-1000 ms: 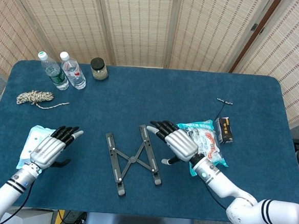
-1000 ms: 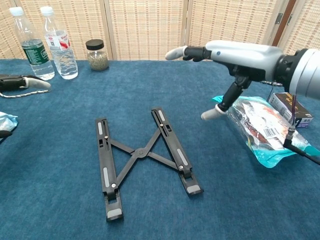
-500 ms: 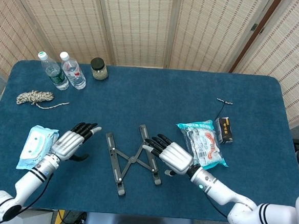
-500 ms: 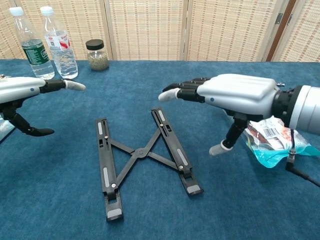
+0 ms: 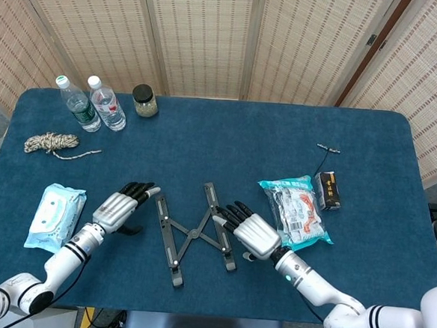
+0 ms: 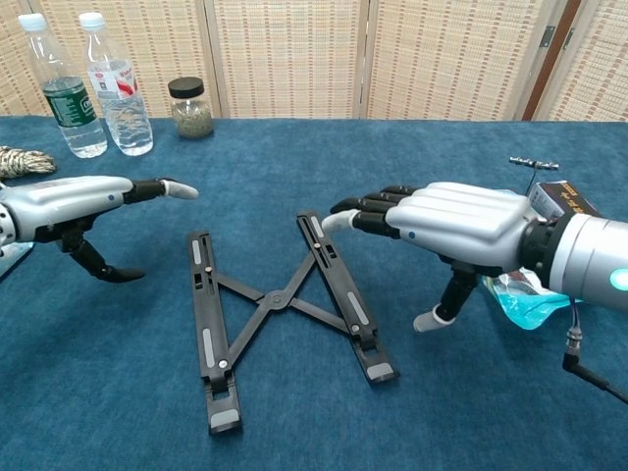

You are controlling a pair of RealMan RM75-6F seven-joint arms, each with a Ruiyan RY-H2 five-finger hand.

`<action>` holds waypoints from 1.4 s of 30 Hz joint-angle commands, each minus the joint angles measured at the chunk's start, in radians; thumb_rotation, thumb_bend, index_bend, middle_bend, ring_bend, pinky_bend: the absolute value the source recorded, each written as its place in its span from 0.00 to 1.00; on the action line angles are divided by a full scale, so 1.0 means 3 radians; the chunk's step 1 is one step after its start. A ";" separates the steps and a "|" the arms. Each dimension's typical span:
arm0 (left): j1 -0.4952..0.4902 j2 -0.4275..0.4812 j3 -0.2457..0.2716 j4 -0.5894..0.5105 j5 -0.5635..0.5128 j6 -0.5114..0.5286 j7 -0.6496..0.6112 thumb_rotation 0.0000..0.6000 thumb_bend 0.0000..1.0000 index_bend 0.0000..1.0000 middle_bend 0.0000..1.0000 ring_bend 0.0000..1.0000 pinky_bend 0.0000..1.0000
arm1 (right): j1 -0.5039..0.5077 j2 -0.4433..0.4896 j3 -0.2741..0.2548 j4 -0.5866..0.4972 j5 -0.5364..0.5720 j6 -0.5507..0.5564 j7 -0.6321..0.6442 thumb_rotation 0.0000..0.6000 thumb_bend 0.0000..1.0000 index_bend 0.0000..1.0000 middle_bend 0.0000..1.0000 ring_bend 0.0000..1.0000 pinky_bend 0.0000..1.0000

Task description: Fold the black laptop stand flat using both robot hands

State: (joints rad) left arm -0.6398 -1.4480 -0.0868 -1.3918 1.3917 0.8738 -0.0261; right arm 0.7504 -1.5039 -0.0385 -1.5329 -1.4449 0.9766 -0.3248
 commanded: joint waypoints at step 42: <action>-0.0070 -0.0413 0.0028 0.0344 -0.0253 -0.0144 -0.0209 1.00 0.27 0.00 0.00 0.00 0.00 | -0.0194 -0.1070 0.0217 0.1044 -0.0245 0.0320 -0.0282 1.00 0.01 0.00 0.00 0.00 0.01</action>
State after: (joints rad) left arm -0.6601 -1.5708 -0.0779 -1.2895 1.3160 0.8314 -0.0882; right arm 0.6923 -1.8231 0.0255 -1.2213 -1.5166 1.0714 -0.4110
